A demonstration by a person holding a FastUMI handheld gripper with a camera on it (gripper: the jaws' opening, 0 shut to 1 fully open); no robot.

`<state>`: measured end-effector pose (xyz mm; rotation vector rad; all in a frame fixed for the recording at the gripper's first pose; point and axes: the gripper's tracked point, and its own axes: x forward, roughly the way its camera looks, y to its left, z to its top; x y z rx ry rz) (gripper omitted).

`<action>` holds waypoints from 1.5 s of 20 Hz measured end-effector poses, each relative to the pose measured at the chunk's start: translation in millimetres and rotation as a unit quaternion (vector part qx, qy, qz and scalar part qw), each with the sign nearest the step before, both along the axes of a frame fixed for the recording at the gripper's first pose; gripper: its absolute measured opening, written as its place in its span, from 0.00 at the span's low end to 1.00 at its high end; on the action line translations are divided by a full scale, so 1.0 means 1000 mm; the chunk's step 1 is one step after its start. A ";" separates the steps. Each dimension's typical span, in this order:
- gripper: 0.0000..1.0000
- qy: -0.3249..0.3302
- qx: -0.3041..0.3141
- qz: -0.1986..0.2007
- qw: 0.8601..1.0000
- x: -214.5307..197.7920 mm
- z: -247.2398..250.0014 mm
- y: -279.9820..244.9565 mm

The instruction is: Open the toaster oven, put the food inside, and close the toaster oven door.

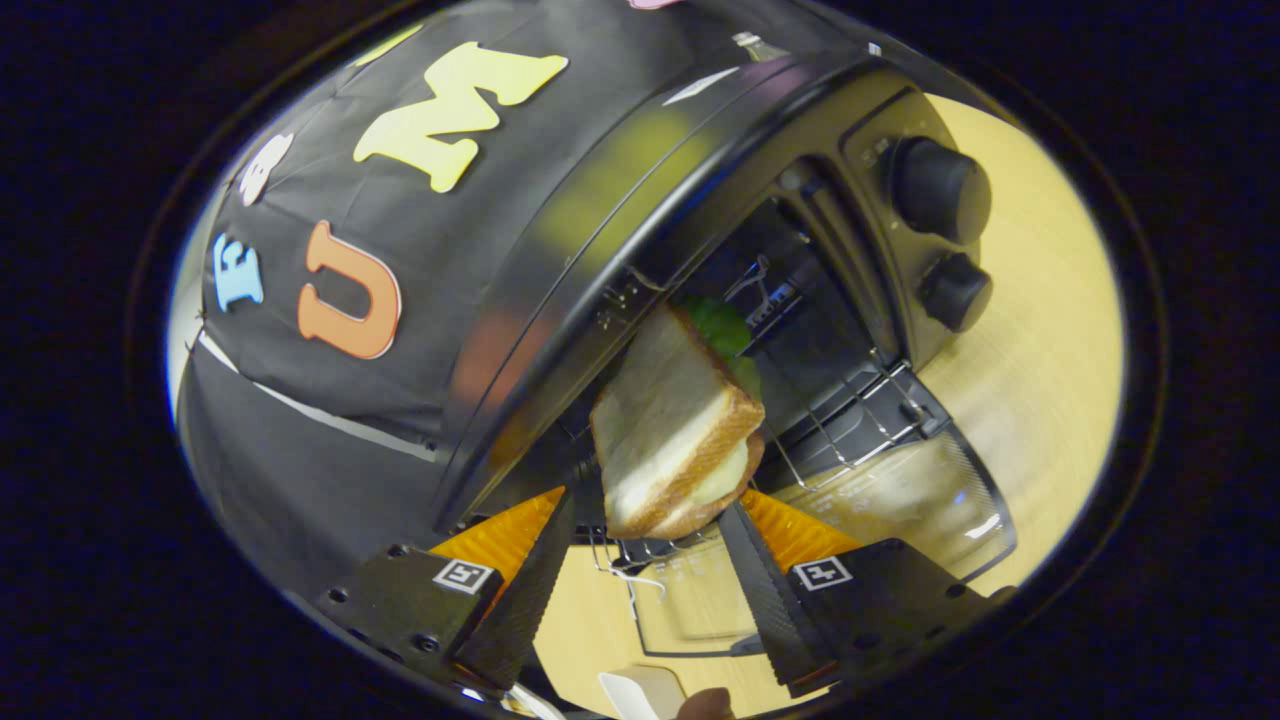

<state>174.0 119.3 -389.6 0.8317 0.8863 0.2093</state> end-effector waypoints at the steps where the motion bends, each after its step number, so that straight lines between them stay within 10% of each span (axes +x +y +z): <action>1: 0.94 0.004 -0.012 0.005 1.000 -0.009 -0.001 -0.003; 8: 0.94 -0.016 -0.105 0.071 0.992 -0.065 0.031 -0.018; 16: 0.97 -0.032 -0.263 0.236 0.935 -0.175 0.006 -0.006; 30: 0.98 0.051 -0.316 0.191 0.928 -0.153 -0.097 -0.011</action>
